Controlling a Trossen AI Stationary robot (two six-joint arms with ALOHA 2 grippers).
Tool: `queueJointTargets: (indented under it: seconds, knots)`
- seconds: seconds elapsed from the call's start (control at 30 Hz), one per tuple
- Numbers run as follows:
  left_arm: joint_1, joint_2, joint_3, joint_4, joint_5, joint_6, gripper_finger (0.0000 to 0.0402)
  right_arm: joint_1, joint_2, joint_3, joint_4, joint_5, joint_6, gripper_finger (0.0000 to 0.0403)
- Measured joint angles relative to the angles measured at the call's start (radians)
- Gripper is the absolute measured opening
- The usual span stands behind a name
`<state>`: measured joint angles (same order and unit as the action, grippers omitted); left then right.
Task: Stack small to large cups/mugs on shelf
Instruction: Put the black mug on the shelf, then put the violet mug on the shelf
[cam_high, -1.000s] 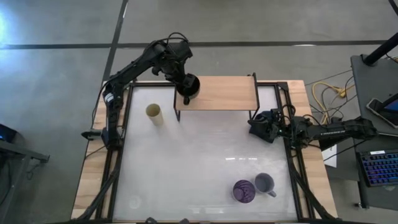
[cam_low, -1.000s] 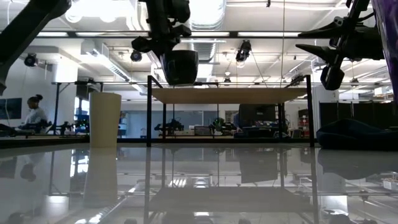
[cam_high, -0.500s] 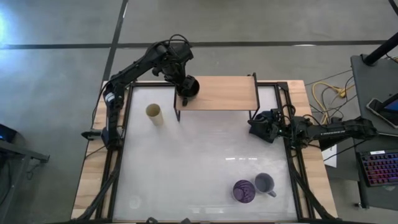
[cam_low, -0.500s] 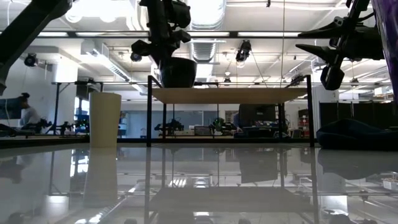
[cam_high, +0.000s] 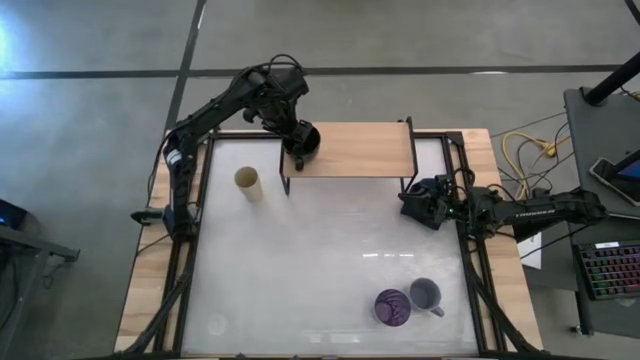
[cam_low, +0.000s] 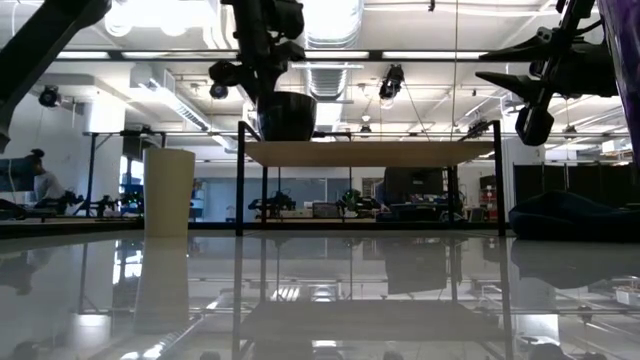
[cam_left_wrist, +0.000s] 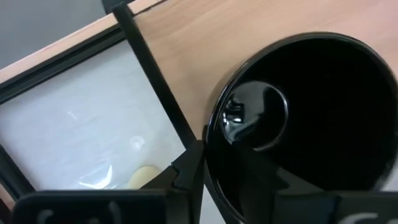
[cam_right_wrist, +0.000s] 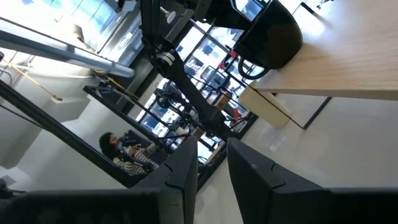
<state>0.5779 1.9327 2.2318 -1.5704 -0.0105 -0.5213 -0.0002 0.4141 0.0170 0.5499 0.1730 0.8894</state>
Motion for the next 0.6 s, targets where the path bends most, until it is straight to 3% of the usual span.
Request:
queueJointTargets:
  seconds: [0.33, 0.5, 0.6]
  knots:
    - [-0.018, -0.181, -0.001, 0.0, 0.011, 0.049, 0.0067, 0.0, 0.0, 0.0, 0.001, 0.003, -0.01, 0.0082]
    - [-0.07, -0.358, -0.001, 0.02, 0.053, 0.031, 0.0067, 0.0, -0.001, 0.0, 0.028, 0.003, 0.067, 0.0082]
    - [-0.139, -0.466, -0.001, 0.093, 0.038, 0.037, 0.0067, 0.001, 0.0, 0.007, 0.09, 0.003, -0.037, 0.0082]
